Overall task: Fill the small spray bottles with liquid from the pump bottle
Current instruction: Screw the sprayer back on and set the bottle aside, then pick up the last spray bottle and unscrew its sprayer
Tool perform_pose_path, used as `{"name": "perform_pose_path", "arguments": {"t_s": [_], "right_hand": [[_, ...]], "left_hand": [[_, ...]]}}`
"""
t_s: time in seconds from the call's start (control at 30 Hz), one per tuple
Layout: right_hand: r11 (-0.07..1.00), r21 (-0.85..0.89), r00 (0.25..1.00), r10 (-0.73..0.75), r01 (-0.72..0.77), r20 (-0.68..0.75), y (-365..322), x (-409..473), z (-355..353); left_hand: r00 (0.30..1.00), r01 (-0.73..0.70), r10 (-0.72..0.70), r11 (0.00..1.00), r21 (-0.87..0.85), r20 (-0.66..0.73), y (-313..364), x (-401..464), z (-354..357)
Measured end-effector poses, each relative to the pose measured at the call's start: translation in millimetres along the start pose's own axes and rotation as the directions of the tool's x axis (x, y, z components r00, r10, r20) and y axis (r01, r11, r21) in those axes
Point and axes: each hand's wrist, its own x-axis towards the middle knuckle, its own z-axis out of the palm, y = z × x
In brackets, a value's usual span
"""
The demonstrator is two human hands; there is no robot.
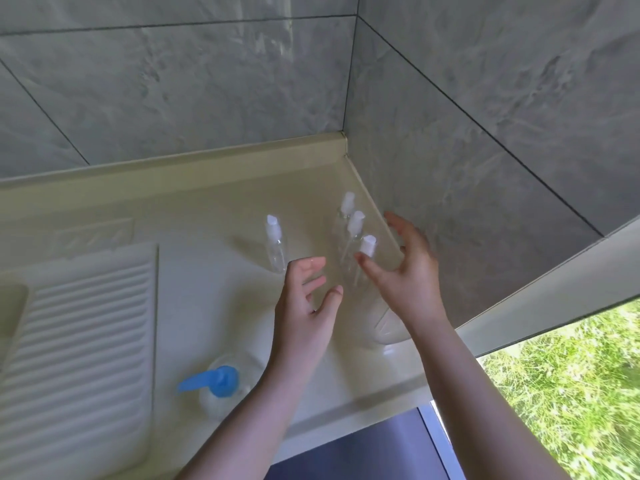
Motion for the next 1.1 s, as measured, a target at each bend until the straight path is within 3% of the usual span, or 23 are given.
{"name": "perform_pose_path", "arguments": {"t_s": [0.13, 0.2, 0.37, 0.57, 0.67, 0.87, 1.1], "right_hand": [[0.972, -0.050, 0.963, -0.233, 0.228, -0.139, -39, 8, -10], [0.943, 0.004, 0.929, -0.326, 0.332, -0.176, -63, 8, -6], [0.866, 0.199, 0.885, -0.464, 0.459, -0.025, -85, 11, 36], [0.925, 0.111, 0.904, -0.380, 0.364, 0.194, -67, 17, 93], [0.948, 0.084, 0.919, -0.319, 0.308, 0.231, -60, 21, 110], [0.991, 0.123, 0.955, -0.080, 0.046, 0.287, -50, 21, 133], [0.995, 0.097, 0.944, -0.045, 0.014, 0.326, -35, 15, 152]], "left_hand": [[0.995, -0.095, 0.094, 0.993, -0.065, -0.026, 33, -3, -22], [0.982, -0.179, 0.173, 0.980, -0.085, -0.072, 52, -4, -40], [0.941, -0.290, 0.258, 0.949, -0.127, -0.220, 76, 1, -84], [0.961, -0.185, 0.180, 0.983, -0.004, -0.208, 54, 10, -126], [0.979, -0.106, 0.114, 0.993, 0.061, -0.169, 37, 15, -139], [0.989, 0.043, -0.038, 0.999, 0.030, -0.146, 13, 19, -143], [0.980, 0.149, -0.140, 0.988, 0.053, -0.140, -6, 28, -146]]}}
